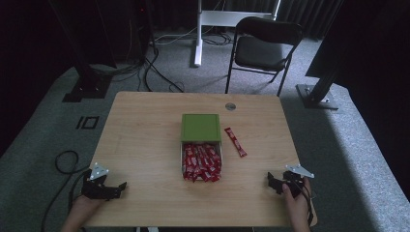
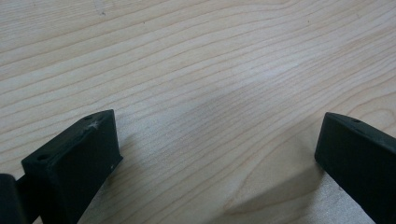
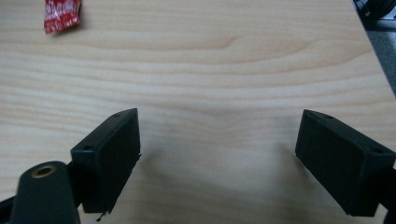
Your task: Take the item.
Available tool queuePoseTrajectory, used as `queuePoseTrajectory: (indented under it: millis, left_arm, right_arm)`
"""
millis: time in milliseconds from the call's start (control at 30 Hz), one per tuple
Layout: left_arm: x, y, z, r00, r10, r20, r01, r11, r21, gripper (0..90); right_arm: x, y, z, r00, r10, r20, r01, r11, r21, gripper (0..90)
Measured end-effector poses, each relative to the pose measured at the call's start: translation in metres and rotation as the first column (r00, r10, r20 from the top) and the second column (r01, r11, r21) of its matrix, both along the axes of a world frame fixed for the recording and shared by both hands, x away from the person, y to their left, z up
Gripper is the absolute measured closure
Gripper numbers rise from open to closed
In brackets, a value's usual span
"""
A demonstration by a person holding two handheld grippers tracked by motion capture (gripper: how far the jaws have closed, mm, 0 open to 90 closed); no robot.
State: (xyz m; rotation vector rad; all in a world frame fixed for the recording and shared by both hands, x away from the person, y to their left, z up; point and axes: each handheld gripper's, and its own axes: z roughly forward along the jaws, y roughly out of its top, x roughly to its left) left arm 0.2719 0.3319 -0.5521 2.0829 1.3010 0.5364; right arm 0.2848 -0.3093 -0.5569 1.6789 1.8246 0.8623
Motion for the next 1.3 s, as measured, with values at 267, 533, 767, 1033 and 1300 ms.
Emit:
queuePoseTrajectory:
  millis: [267,533,767,1033,1300]
  left_arm:
    - [0.0,0.0,0.0,1.0,0.0,0.0,0.0,1.0,0.0,0.7]
    - [0.0,0.0,0.0,1.0,0.0,0.0,0.0,1.0,0.001,0.6]
    - [0.0,0.0,0.0,1.0,0.0,0.0,0.0,1.0,0.0,0.7]
    - [0.0,0.0,0.0,1.0,0.0,0.0,0.0,1.0,0.0,0.7]
    - [0.0,0.0,0.0,1.0,-0.001,0.0,0.001,1.0,0.001,0.6]
  right_arm:
    - [-0.007,-0.003,-0.001,0.9996,-0.017,-0.02,0.017,0.999,-0.033,14.0]
    - [-0.012,-0.004,-0.001,0.9994,-0.028,-0.022,0.028,0.999,-0.03,13.5]
    - [-0.012,-0.003,-0.001,0.9995,-0.024,-0.023,0.023,0.999,-0.033,12.6]
    - [-0.012,-0.003,-0.001,0.9995,-0.024,-0.022,0.023,0.999,-0.033,12.5]
    - [-0.011,-0.003,-0.001,0.9993,-0.031,-0.022,0.03,0.999,-0.033,12.4]
